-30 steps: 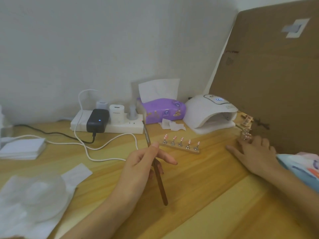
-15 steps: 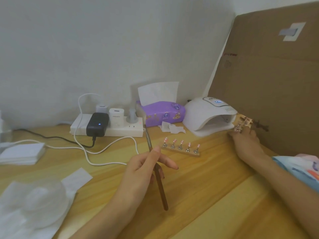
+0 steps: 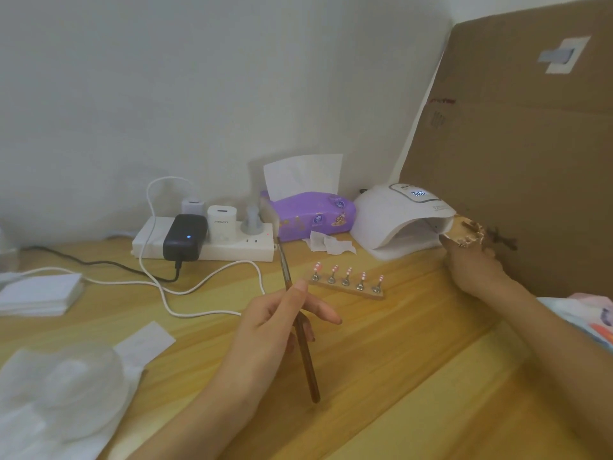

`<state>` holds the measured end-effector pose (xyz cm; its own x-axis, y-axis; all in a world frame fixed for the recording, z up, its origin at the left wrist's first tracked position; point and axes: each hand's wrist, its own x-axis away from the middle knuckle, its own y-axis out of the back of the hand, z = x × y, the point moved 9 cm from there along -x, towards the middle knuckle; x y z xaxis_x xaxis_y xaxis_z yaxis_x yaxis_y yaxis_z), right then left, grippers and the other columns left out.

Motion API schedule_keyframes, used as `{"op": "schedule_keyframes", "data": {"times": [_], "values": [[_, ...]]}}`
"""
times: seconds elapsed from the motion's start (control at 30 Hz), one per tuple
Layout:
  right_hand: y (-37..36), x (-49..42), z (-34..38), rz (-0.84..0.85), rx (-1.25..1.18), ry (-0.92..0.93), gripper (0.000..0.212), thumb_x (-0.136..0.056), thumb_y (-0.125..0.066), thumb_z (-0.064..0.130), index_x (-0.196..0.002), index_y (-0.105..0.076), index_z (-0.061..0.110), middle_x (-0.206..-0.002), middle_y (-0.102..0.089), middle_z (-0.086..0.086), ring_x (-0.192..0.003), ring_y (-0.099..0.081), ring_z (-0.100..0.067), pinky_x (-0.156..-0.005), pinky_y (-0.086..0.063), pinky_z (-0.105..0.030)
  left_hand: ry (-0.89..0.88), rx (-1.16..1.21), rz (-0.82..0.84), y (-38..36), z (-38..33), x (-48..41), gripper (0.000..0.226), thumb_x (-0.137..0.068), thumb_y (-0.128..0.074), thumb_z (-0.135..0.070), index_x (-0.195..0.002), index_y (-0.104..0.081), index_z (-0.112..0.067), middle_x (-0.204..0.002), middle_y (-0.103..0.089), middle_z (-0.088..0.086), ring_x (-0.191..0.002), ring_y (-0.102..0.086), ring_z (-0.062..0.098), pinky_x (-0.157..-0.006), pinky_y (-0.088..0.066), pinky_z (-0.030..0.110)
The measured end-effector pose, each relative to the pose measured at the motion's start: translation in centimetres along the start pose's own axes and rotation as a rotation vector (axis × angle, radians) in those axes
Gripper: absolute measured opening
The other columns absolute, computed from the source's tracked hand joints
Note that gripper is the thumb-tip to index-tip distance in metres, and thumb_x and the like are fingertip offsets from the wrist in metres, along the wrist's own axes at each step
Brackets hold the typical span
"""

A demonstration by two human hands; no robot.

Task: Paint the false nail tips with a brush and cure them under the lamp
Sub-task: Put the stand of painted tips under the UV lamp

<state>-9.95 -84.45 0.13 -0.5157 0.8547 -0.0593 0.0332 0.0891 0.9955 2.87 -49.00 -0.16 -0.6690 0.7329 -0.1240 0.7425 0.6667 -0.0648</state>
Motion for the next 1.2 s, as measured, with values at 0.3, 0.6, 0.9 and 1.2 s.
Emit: {"op": "schedule_keyframes", "data": {"times": [0.3,0.6,0.9,1.2], "values": [[-0.9,0.4,-1.7,-0.071,-0.077,0.219,0.043,-0.104,-0.036,0.034,-0.144,-0.039,0.021,-0.15,-0.042,-0.008,-0.132,-0.041,-0.035,-0.101,-0.036,-0.047,-0.007,-0.024,0.015,-0.3,0.1,-0.1,0.054,-0.086,-0.04,-0.055,-0.069,-0.077,-0.019,-0.068,-0.069,-0.014,-0.06,-0.052,0.005,-0.053,-0.037,0.009],[1.4,2.0,2.6,-0.074,-0.235,0.305,0.039,-0.094,-0.058,0.017,-0.132,-0.053,0.02,-0.131,-0.048,-0.009,-0.123,-0.042,-0.028,-0.097,-0.039,-0.035,0.007,-0.036,0.007,-0.1,0.1,-0.1,0.055,-0.084,-0.041,-0.058,-0.069,-0.077,-0.019,-0.061,-0.062,-0.01,-0.06,-0.049,0.007,-0.052,-0.034,0.012],[2.5,9.3,10.4,0.074,-0.741,0.569,0.022,-0.078,-0.082,0.013,-0.095,-0.071,0.022,-0.098,-0.064,0.0,-0.073,-0.056,-0.009,-0.07,-0.044,-0.015,0.003,-0.025,0.02,-0.2,-0.1,0.0,0.055,-0.085,-0.041,-0.056,-0.069,-0.077,-0.017,-0.059,-0.059,-0.005,-0.06,-0.048,0.009,-0.051,-0.034,0.014],[3.9,4.8,2.9,-0.156,-0.381,0.435,0.021,-0.076,-0.081,0.003,-0.093,-0.071,0.012,-0.09,-0.062,-0.002,-0.071,-0.067,-0.014,-0.075,-0.052,-0.033,-0.013,-0.018,0.034,-0.5,-0.3,0.0,0.055,-0.087,-0.041,-0.051,-0.07,-0.076,-0.012,-0.063,-0.066,-0.01,-0.058,-0.05,0.004,-0.051,-0.034,0.011]]}}
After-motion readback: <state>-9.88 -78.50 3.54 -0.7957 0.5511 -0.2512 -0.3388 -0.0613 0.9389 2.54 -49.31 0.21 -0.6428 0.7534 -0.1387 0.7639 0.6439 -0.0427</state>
